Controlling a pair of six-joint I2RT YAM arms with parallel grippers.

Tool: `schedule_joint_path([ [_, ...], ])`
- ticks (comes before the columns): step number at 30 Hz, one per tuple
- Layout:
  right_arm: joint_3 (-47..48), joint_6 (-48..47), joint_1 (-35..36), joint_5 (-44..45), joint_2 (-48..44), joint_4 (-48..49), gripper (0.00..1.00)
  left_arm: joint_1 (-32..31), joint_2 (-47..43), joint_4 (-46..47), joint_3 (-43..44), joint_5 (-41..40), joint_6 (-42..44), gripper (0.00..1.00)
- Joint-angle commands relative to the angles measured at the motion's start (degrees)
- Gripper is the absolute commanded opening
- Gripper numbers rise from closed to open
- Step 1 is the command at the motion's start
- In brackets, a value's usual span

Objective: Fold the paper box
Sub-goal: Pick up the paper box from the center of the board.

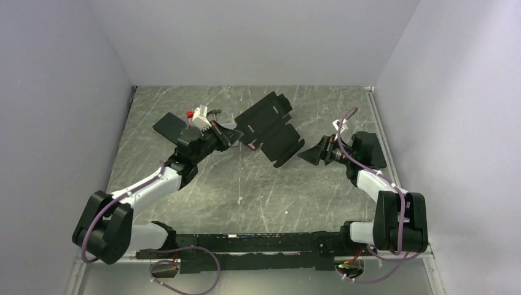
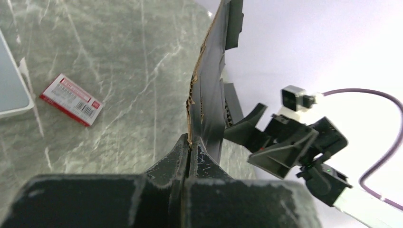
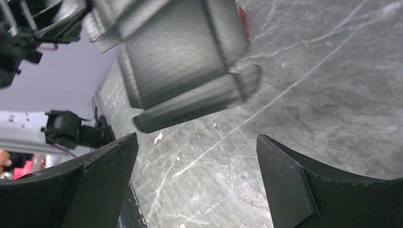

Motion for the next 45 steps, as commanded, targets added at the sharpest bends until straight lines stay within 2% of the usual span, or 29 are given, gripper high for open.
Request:
schedule_joint_path([
  [1, -1.3, 12.8, 2.6, 5.3, 1.8, 15.5, 1.0, -1.5, -4.6, 7.4, -1.3, -4.6, 1.4, 0.0],
  [4, -2.0, 16.6, 4.2, 5.2, 3.7, 19.7, 0.99, -2.4, -4.9, 7.7, -1.1, -4.8, 1.1, 0.0],
  [8, -3.2, 27.3, 4.2, 4.7, 6.5, 32.2, 0.99, -3.5, -4.0, 8.3, -0.2, -4.2, 0.2, 0.0],
  [11, -2.9, 30.8, 4.2, 4.7, 7.5, 35.9, 0.99, -4.1, -3.6, 8.4, 0.4, -4.0, -0.1, 0.0],
  [16, -3.2, 32.9, 6.6, 4.1, 7.9, 39.5, 0.87, -4.6, -1.9, 8.7, 1.4, -2.8, -1.0, 0.0],
  [18, -3.4, 35.0, 6.6, 4.2, 7.8, 41.9, 0.67, -4.6, -0.9, 10.0, 1.3, -2.3, -1.9, 0.0],
  [20, -3.7, 35.8, 6.6, 4.9, 7.0, 43.1, 0.39, -4.6, -0.6, 9.7, 1.3, -2.4, -1.9, 0.0],
  [23, -3.7, 34.6, 6.6, 5.6, 5.2, 42.3, 0.17, -4.7, -1.4, 7.6, 1.1, -3.2, -1.0, 0.0],
  [25, -3.0, 33.2, 6.1, 5.1, 4.5, 40.8, 0.07, -4.6, -2.3, 5.7, 1.0, -3.9, -0.3, 0.0],
  [26, -2.5, 32.5, 5.6, 4.5, 4.3, 39.8, 0.04, -4.7, -2.7, 4.5, 1.0, -4.4, 0.3, 0.04],
  [28, -1.0, 29.5, 4.9, 2.8, 3.7, 36.1, 0.0, -4.6, -3.7, 2.0, 0.8, -5.0, 1.7, 0.18],
  [30, 1.7, 23.9, 4.9, -0.2, 2.8, 28.9, 0.0, -4.6, -5.4, -1.8, 0.9, -5.4, 4.1, 0.38],
  [33, 7.5, 9.5, 4.9, -2.3, 1.3, 11.0, 0.0, -4.2, -9.3, -10.9, 2.2, -5.8, 10.6, 0.68],
  [35, 11.7, -0.6, 4.9, -3.0, 0.2, -1.3, 0.0, -3.9, -13.0, -17.8, 3.7, -5.8, 16.9, 0.8],
  [37, 14.6, -9.1, 4.9, -5.4, -0.7, -8.9, 0.0, -3.9, -15.9, -24.5, 5.8, -6.5, 23.0, 0.87],
  [39, 17.0, -18.2, 4.9, -7.0, -1.5, -17.8, 0.0, -3.7, -18.2, -30.1, 7.4, -6.5, 28.7, 0.88],
  [42, 20.6, -30.8, 4.9, -8.1, -2.1, -29.8, 0.0, -3.4, -20.4, -31.6, 8.1, -5.0, 36.3, 0.88],
  [45, 22.7, -39.4, 4.9, -9.1, -2.7, -38.0, 0.0, -2.9, -21.4, -29.8, 7.8, -2.5, 40.8, 0.89],
])
